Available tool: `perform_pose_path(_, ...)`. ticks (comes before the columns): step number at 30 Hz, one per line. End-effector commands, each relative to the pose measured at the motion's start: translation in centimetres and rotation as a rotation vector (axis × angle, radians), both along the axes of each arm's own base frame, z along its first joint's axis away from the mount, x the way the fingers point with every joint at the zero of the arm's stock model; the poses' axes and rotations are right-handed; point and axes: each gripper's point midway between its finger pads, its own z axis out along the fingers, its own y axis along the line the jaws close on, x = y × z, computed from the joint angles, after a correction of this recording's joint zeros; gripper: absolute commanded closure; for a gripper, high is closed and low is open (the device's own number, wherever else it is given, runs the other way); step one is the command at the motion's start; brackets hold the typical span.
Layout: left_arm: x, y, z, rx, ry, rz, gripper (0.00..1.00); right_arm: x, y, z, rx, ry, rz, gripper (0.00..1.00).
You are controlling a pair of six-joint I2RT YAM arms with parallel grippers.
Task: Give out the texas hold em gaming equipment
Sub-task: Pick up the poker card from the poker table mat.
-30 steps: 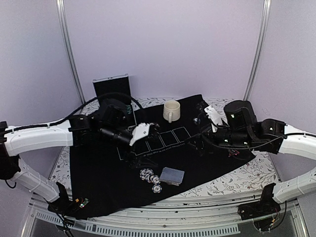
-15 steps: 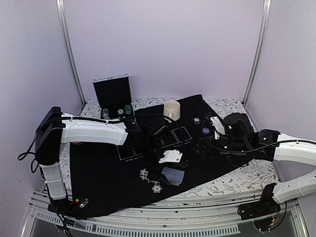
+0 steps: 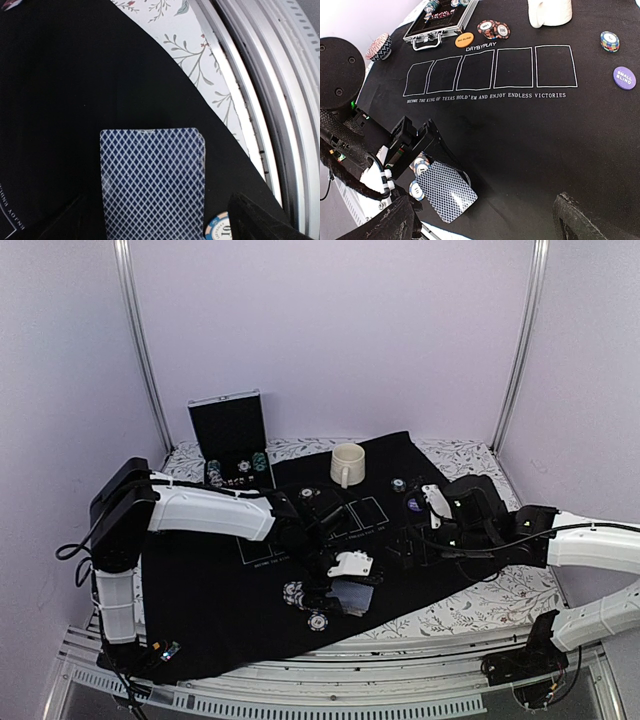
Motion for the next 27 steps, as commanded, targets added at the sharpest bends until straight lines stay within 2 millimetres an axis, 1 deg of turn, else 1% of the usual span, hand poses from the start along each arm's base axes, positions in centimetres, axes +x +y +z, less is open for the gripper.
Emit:
perform_pose_path(1, -0.3, -0.9, -0.9, 0.003, -0.004, -0.008, 0.02, 0.0, -0.3, -0.1, 0.02, 0.013, -0.015, 0.01)
perform_pose_path(7, 0.2, -1.0, -1.9, 0.016, -0.026, -0.01, 0.02, 0.3, -0.5, -0.2, 0.026, 0.027, -0.029, 0.01)
perform_pose_path(11, 0.5, -1.5, -1.8, 0.003, -0.034, -0.012, 0.05, 0.5, -0.7, -0.5, 0.027, 0.04, -0.041, 0.01)
perform_pose_path(17, 0.3, -1.5, -2.7, 0.028, -0.012, -0.017, 0.13, 0.4, -0.6, -1.0, 0.02, 0.057, -0.036, 0.01)
perform_pose_path(21, 0.4, -1.5, -2.8, 0.035, -0.012, -0.012, 0.22, 0.5, -0.7, -1.0, 0.019, 0.052, -0.041, 0.01)
perform_pose_path(23, 0.2, -1.2, -3.0, 0.046, -0.007, -0.026, 0.22, 0.5, -0.7, -0.8, 0.021, 0.048, -0.039, 0.01)
perform_pose_path(25, 0.2, -1.0, -3.3, 0.056, -0.008, -0.025, 0.18, 0.5, -0.7, -0.6, 0.021, 0.043, -0.041, 0.01)
perform_pose_path(27, 0.2, -0.9, -3.4, 0.061, -0.01, -0.024, 0.16, 0.6, -0.8, -0.5, 0.022, 0.039, -0.042, 0.01)
